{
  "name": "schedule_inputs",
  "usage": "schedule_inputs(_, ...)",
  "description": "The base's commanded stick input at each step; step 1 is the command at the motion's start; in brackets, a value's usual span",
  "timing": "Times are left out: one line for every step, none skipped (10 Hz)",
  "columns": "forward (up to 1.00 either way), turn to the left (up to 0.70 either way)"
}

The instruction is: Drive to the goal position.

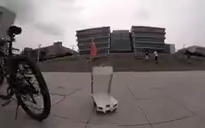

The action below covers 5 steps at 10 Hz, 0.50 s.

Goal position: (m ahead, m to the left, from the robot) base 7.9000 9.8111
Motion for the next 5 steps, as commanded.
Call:
schedule_inputs(1.00, 0.27)
schedule_inputs(1.00, 0.27)
schedule_inputs(1.00, 0.27)
schedule_inputs(1.00, 0.27)
schedule_inputs(1.00, 0.22)
